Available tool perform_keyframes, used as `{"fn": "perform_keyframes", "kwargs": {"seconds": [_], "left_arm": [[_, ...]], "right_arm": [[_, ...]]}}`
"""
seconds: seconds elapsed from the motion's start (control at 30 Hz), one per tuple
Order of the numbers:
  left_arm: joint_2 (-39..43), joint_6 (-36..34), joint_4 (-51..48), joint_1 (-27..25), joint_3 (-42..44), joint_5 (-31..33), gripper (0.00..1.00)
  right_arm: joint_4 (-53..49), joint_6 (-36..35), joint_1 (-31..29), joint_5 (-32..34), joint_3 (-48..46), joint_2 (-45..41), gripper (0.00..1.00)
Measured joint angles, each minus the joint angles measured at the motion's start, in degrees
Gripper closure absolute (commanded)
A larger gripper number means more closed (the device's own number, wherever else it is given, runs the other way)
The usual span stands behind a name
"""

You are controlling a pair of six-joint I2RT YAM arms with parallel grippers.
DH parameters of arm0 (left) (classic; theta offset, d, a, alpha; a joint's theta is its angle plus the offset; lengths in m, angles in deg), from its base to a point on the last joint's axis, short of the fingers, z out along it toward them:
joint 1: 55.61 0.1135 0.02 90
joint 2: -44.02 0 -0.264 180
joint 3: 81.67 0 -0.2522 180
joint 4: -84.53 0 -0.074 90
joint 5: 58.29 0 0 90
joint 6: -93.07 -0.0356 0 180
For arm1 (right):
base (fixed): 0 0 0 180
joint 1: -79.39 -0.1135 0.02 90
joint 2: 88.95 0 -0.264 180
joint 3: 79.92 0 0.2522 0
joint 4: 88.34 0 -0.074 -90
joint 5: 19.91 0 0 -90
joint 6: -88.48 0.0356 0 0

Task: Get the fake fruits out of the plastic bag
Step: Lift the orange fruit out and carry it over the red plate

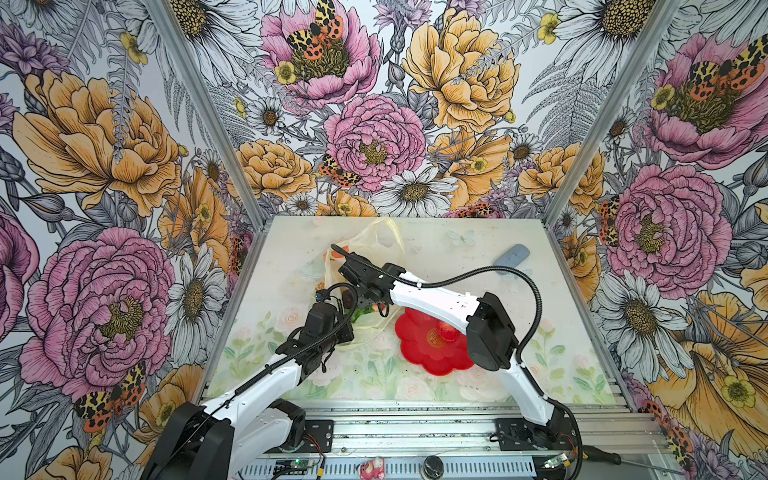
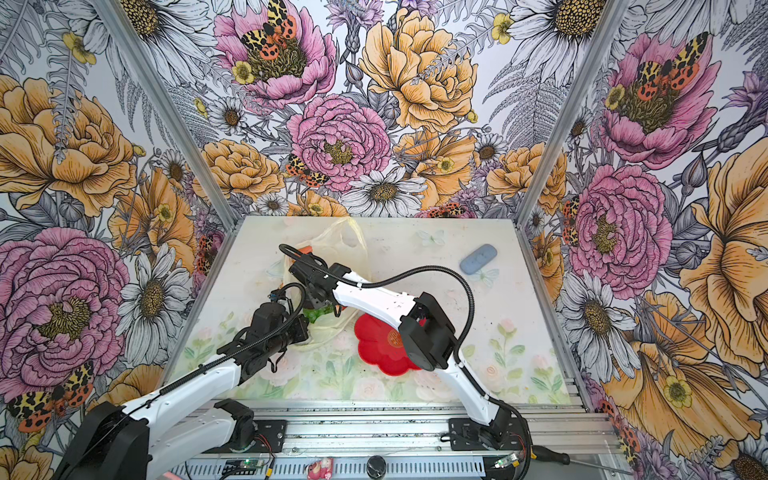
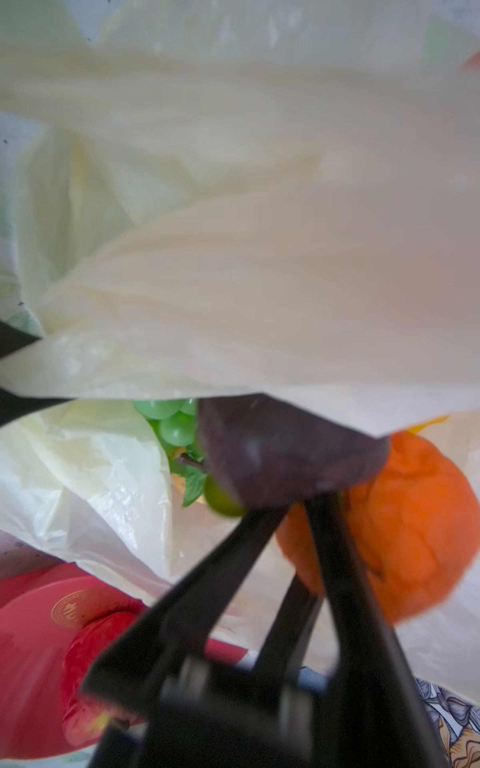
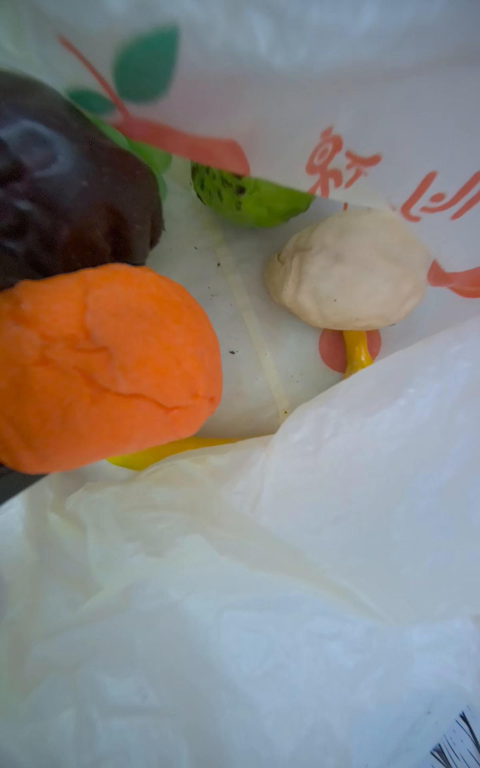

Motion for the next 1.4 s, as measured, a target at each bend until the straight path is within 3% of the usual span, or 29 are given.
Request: {"fn": "perform_keyframes", "kwargs": {"seconds": [0.17, 0.63, 1.03, 1.4], "left_arm": [[0.02, 0.00, 0.13, 0.00, 0.00, 0.00, 1.00], [0.00, 0.02, 0.13, 0.00, 0.00, -0.02, 1.00], [-0.26, 0.00, 0.15, 0.00, 0.00, -0.02, 1.00], [-0.26, 0.00, 0.15, 0.00, 0.00, -0.02, 1.00]], "right_arm": [[3.65, 1.60, -0.07, -0.48, -6.36, -6.99, 0.80], [7.04, 5.09, 1.20, -1.14, -15.91, -8.44, 0.78], [9.40, 15.85, 6.32, -7.37, -42.88, -35.41, 0.78], [10.86, 29.03, 6.69, -12.55, -63.87, -53.94, 0.79]]}}
